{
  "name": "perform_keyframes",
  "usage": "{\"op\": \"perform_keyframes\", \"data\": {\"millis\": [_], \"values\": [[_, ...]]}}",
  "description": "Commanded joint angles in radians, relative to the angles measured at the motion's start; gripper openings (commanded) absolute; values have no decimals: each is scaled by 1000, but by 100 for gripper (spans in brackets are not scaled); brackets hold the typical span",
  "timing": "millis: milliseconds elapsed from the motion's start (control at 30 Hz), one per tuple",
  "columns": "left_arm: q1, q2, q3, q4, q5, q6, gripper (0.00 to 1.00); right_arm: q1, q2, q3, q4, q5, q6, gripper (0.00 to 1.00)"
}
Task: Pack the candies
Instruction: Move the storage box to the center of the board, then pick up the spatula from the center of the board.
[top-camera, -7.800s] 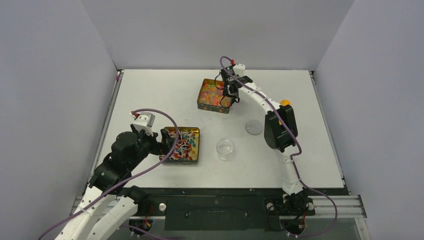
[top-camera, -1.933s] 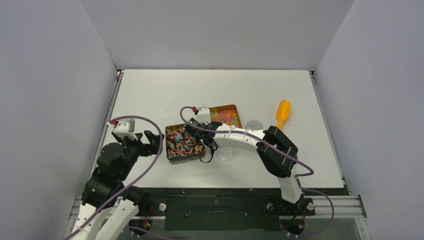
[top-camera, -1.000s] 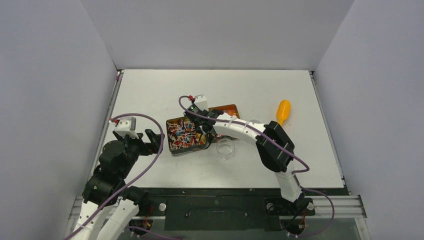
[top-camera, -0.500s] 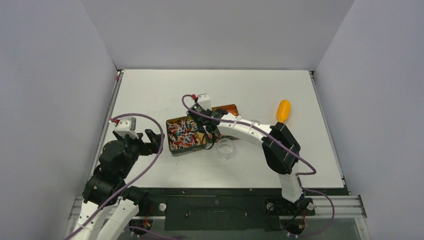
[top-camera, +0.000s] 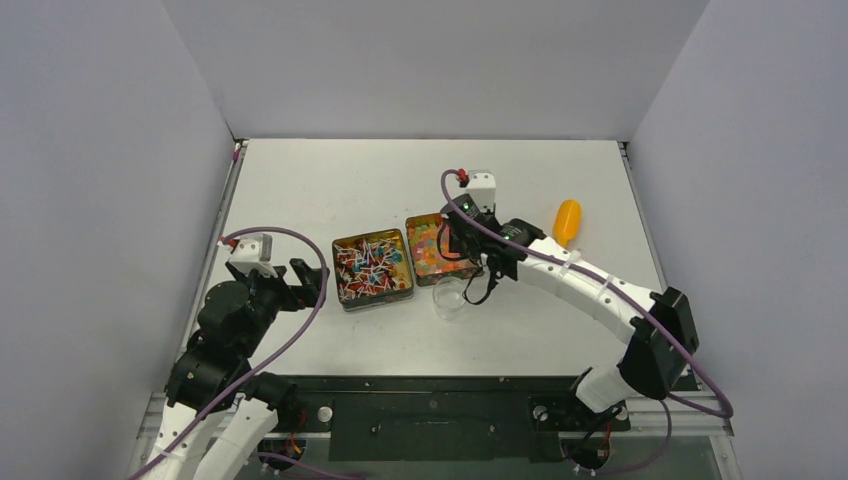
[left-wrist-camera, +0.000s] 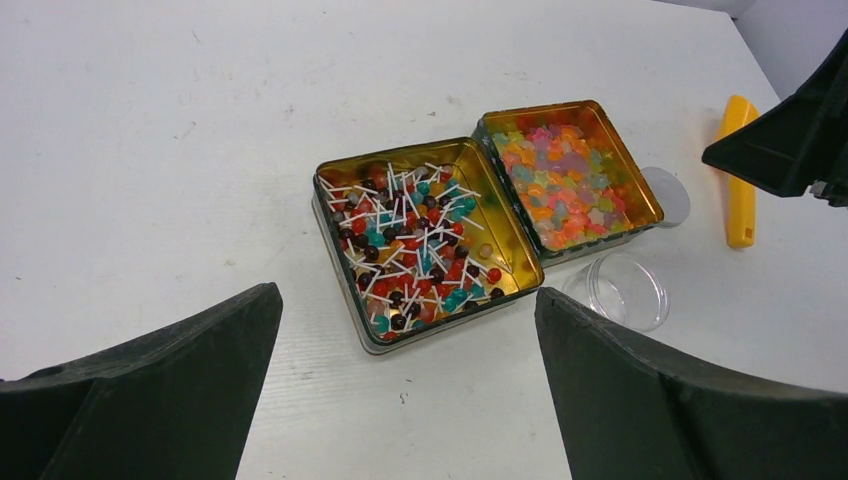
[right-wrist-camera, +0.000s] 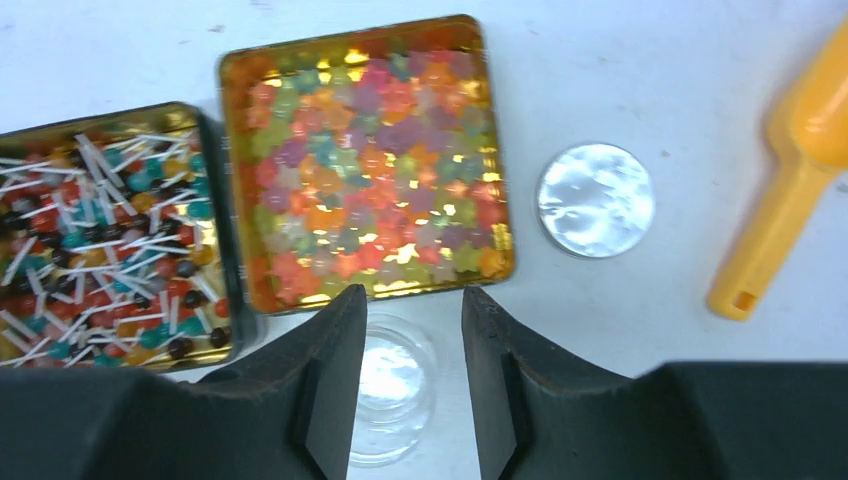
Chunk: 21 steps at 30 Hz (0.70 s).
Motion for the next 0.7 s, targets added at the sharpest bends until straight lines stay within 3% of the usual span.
{"op": "perform_keyframes", "data": {"millis": [0, 433, 667], "values": [[8, -12, 4, 41, 17, -10, 96, -83, -101, -86, -42, 45, 19, 40], [8, -20, -1, 48, 45, -13, 96, -375, -290, -260, -60, -4, -27, 70], [7, -18, -2, 52, 57, -14, 96, -507, -302, -360, 49, 54, -99, 75]]}}
